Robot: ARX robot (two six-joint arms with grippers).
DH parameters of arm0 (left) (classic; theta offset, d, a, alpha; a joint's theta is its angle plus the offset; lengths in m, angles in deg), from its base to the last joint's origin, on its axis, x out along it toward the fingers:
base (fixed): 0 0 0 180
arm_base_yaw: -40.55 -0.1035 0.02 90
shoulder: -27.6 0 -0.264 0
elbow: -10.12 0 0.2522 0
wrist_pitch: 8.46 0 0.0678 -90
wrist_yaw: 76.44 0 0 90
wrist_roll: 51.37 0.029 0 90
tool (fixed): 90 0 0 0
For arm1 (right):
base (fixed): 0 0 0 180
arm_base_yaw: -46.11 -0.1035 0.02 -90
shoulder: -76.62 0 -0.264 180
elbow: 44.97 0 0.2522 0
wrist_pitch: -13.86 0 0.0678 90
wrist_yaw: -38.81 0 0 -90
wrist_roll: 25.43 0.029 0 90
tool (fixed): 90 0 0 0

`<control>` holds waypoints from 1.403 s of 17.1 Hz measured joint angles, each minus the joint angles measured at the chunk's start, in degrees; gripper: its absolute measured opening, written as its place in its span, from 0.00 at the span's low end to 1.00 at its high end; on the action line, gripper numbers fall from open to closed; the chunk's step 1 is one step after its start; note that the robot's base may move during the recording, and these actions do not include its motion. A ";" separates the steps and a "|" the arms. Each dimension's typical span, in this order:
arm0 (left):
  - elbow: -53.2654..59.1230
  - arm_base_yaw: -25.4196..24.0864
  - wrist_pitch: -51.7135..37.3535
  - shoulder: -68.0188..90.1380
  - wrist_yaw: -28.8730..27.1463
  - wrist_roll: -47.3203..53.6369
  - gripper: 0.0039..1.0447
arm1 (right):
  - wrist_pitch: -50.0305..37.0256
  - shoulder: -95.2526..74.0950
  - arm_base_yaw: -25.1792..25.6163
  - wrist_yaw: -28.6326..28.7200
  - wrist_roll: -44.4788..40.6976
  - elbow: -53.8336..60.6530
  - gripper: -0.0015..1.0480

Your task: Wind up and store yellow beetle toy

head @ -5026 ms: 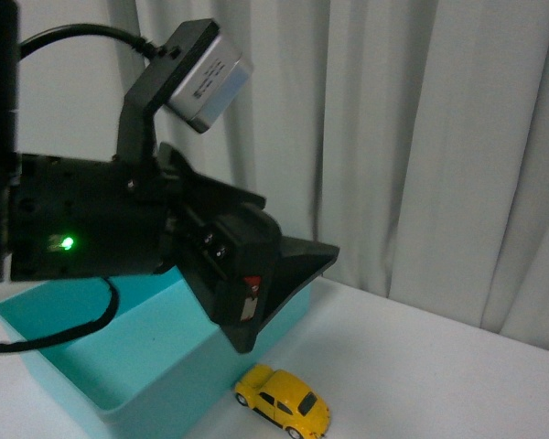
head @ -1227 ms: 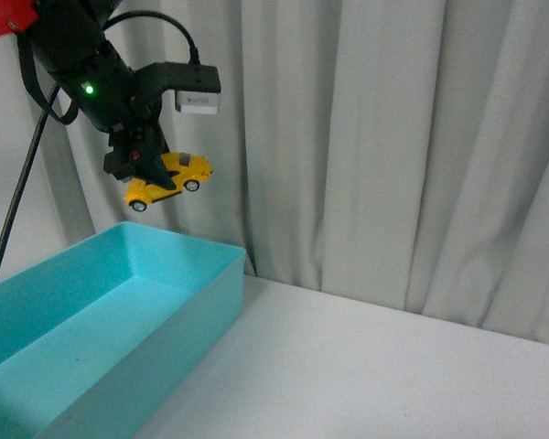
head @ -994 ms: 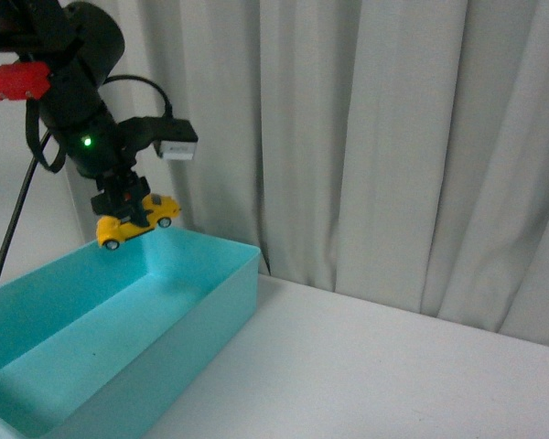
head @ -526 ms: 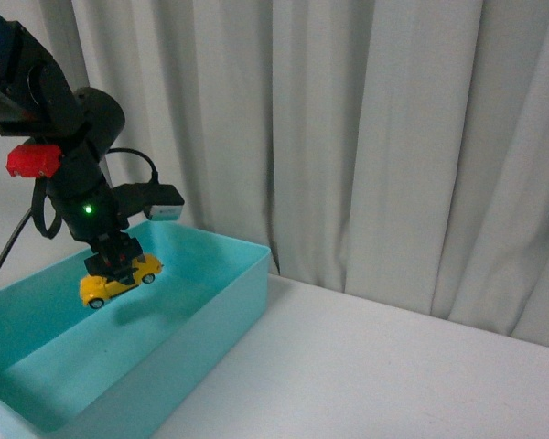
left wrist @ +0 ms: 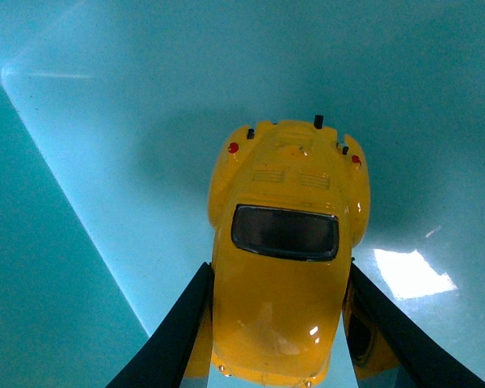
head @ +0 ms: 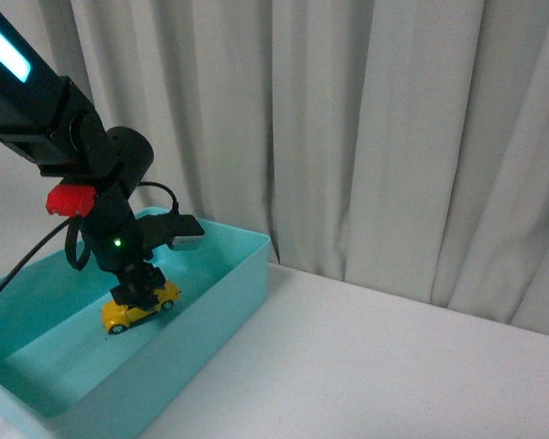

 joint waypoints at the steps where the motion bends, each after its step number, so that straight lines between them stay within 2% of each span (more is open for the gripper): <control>1: 0.00 -0.02 -0.28 0.31 -0.02 -0.07 0.37 | -0.02 0.00 0.00 0.00 0.00 0.00 0.94; 2: 0.00 -0.02 -0.52 0.39 -0.04 -0.13 0.37 | 0.00 0.00 0.00 -0.02 0.00 0.00 0.94; 3: 0.00 -0.02 -0.66 0.61 -0.04 -0.20 0.42 | 0.00 0.00 0.00 -0.02 0.02 0.00 0.94; 6: 0.57 -0.09 -0.70 0.90 0.15 -0.31 0.74 | 0.00 0.00 0.00 0.00 0.00 0.00 0.94; 7: 0.57 -0.13 -0.20 0.79 0.79 -0.31 0.92 | 0.00 0.00 0.00 -0.02 0.00 0.00 0.94; 10: 0.94 -0.15 1.88 -2.23 4.50 -0.33 0.94 | 0.00 0.00 0.00 0.00 0.00 0.00 0.94; 13: -1.90 -2.29 6.16 -9.97 12.61 -0.72 0.94 | 0.00 0.00 0.00 -0.02 0.00 0.00 0.94; 15: -4.20 -5.73 9.05 -15.69 22.38 -3.52 0.94 | 0.00 0.00 0.00 0.00 0.00 0.00 0.94; 18: -3.76 -10.03 9.16 -24.02 33.38 -6.45 0.94 | 0.02 0.00 0.00 -0.02 0.00 0.00 0.94; 22: 5.64 -18.25 -0.90 -38.16 49.79 -14.84 0.94 | 0.00 0.00 0.00 -0.02 0.00 0.00 0.94; 23: 13.22 -20.50 -16.55 -44.19 47.76 -21.35 0.87 | 0.00 0.00 0.00 -0.02 0.02 0.00 0.94; 24: 14.64 -20.72 -18.69 -45.40 46.95 -22.73 0.85 | 0.00 0.00 0.00 -0.02 0.00 0.00 0.94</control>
